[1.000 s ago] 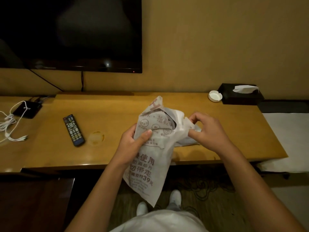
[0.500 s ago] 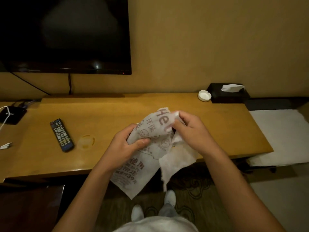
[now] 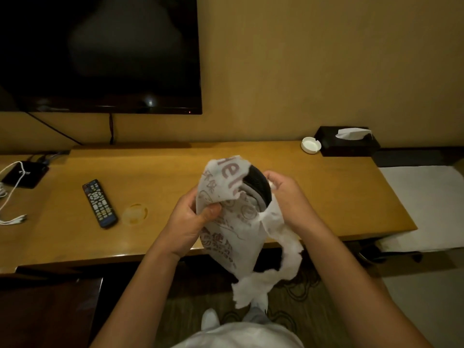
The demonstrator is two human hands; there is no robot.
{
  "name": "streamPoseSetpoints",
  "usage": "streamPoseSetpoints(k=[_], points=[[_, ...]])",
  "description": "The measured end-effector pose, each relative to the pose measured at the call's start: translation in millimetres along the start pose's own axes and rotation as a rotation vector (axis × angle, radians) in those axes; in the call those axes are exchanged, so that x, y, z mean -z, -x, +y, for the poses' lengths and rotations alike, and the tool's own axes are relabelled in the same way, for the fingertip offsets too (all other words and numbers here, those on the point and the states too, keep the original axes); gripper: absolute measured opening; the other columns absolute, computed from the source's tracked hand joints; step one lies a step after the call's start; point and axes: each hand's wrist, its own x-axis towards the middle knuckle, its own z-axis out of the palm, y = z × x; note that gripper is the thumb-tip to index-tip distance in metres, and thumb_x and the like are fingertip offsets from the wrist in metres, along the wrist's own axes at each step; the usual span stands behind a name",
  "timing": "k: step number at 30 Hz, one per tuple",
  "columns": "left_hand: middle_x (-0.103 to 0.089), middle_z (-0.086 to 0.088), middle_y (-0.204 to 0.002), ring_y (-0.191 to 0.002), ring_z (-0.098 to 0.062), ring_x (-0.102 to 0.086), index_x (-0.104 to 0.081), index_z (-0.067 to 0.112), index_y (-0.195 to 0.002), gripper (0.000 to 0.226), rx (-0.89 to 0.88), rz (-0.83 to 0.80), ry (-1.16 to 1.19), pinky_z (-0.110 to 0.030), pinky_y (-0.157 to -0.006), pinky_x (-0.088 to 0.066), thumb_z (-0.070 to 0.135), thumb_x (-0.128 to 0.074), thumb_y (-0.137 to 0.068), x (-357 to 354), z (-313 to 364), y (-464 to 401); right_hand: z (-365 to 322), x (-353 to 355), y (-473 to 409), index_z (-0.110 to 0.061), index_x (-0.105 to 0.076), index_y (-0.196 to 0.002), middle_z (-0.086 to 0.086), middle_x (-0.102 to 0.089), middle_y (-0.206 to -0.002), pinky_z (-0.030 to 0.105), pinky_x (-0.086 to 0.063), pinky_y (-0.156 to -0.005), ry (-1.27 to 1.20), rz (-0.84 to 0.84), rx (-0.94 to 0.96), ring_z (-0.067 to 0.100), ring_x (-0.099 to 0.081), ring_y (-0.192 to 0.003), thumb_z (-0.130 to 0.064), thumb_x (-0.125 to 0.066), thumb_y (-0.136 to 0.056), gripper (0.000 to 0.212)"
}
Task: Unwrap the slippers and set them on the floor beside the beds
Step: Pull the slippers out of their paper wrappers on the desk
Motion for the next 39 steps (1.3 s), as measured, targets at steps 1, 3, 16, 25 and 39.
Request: streamPoseSetpoints(k=[1,3,16,25,39], points=[[-0.074,-0.002,-0.116,-0.107,-0.024,-0.071,-0.071,0.033,-0.114,0.052,0.003,0.027,0.013,-0.031,-0.08,-0.058,0.055,-0.083,-0.069,1.0,-0.3,0.6,7.0,-1.9,-0.3,-0.015,-0.07,-0.096,0.01,-0.074,-0.095,0.055,-0.056,-0.086,0.052,-0.055,-0.032,0.034,-0.069,-0.09,-0.021,-0.062,-0.093,0.011],[-0.074,-0.003,-0.116,-0.105,-0.022,-0.072,-0.071,0.031,-0.113,0.047,0.004,0.024,-0.019,-0.028,-0.078,-0.058,0.052,-0.082,-0.073,2.0,1.1,2.6,15.1,-0.8,0.4,-0.017,-0.067,-0.112,0.014,-0.072,-0.102,0.053,-0.056,-0.084,0.245,-0.104,-0.023,0.037,-0.067,-0.095,-0.011,-0.063,-0.093,0.02],[-0.073,0.001,-0.114,-0.103,-0.015,-0.072,-0.063,0.023,-0.122,0.032,-0.012,-0.059,-0.347,-0.025,-0.077,-0.058,0.028,-0.07,-0.091,-5.2,-0.7,-14.6,-62.7,-7.6,-2.1,-0.023,-0.074,-0.095,0.0,-0.07,-0.084,0.049,-0.053,-0.073,0.502,-0.192,0.367,0.022,-0.065,-0.08,-0.038,-0.065,-0.094,0.018],[-0.072,0.011,-0.104,-0.092,0.004,-0.066,-0.063,0.024,-0.118,0.033,-0.17,0.248,-0.678,-0.007,-0.072,-0.048,0.0,-0.058,-0.095,2.2,-11.9,-34.9,-47.2,-75.8,9.6,-0.009,-0.077,-0.095,0.008,-0.07,-0.117,0.053,-0.03,-0.114,0.963,0.107,0.71,0.031,-0.056,-0.126,-0.011,-0.062,-0.09,0.016],[-0.075,0.012,-0.102,-0.09,-0.004,-0.072,-0.071,0.028,-0.107,0.02,-0.086,0.135,-0.484,-0.018,-0.069,-0.057,0.026,-0.075,-0.088,1.6,-16.8,-28.2,-43.2,14.6,-29.8,-0.022,-0.071,-0.109,-0.009,-0.072,-0.099,0.029,-0.055,-0.079,0.386,0.096,0.258,0.007,-0.067,-0.092,-0.025,-0.073,-0.087,0.022]])
